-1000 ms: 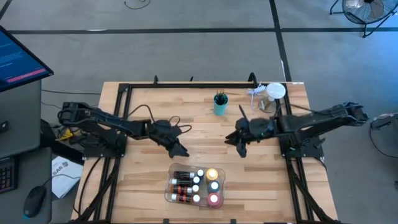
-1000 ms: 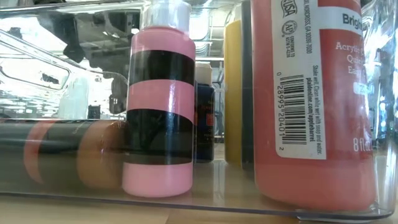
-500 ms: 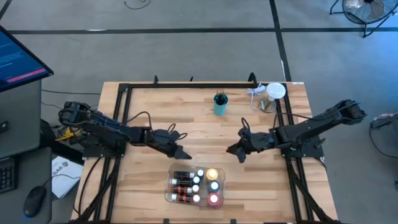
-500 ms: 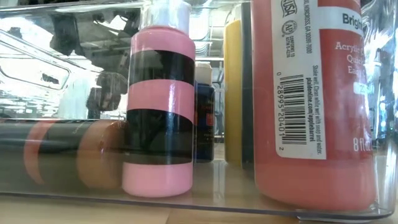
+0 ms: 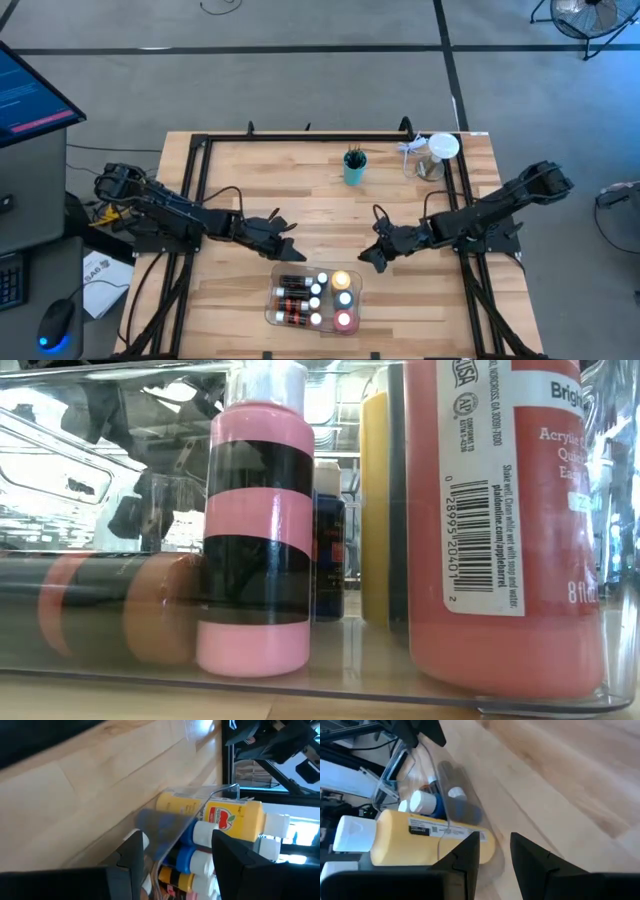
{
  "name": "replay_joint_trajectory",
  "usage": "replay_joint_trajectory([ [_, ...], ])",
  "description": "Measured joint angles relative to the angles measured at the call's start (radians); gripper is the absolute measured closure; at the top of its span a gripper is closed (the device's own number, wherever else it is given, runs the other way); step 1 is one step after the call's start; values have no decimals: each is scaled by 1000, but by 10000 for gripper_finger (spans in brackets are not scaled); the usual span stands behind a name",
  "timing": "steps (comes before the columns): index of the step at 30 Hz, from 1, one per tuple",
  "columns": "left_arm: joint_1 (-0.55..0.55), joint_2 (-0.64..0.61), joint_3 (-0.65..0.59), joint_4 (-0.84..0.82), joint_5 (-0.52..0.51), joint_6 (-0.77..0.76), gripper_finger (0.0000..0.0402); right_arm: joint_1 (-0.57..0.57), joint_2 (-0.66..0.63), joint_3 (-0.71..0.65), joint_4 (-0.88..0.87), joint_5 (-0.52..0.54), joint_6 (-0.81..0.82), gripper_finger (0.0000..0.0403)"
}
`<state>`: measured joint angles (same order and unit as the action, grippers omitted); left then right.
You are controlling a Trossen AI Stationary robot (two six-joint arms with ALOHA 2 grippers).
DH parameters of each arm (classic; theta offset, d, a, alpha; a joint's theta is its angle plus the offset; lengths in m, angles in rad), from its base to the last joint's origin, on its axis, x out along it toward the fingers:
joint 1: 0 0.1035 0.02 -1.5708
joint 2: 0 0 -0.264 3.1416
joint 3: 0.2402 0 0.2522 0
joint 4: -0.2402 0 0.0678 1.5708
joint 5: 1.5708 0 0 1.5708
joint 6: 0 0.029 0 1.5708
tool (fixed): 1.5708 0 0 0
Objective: Pick & Place Paint Supplies
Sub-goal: Return to Home Position
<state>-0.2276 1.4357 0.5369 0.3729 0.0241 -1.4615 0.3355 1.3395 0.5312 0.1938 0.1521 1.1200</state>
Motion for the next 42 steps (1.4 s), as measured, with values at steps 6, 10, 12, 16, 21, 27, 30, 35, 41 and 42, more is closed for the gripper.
replay_joint_trajectory([
  [6, -72, 0, 0, -3, -80, -66, 261, 0, 78, 0, 99, -37, 16, 300],
  [10, -119, 0, 0, -6, -129, -95, 261, 1, 100, 0, 143, -54, 18, 300],
  [12, -137, 0, 0, -6, -149, -108, 261, 5, 104, 0, 152, -55, 18, 300],
  [16, -159, 0, 0, -8, -181, -119, 261, 11, 107, 0, 154, -72, 17, 300],
  [21, -177, 0, 0, -8, -191, -137, 261, 25, 107, 0, 159, -80, 7, 300],
  [27, -201, 0, 0, -8, -211, -151, 261, 53, 106, 0, 163, -80, 7, 300],
  [30, -209, 0, 0, -7, -213, -160, 261, 69, 106, 0, 163, -80, 7, 300],
  [35, -215, 0, 0, -7, -214, -167, 261, 84, 106, 0, 163, -77, 7, 300],
  [41, -223, 0, 0, -5, -220, -168, 261, 90, 106, -1, 190, -77, 0, 300],
  [42, -224, 0, 0, -4, -220, -168, 261, 91, 106, -1, 199, -77, -2, 300],
])
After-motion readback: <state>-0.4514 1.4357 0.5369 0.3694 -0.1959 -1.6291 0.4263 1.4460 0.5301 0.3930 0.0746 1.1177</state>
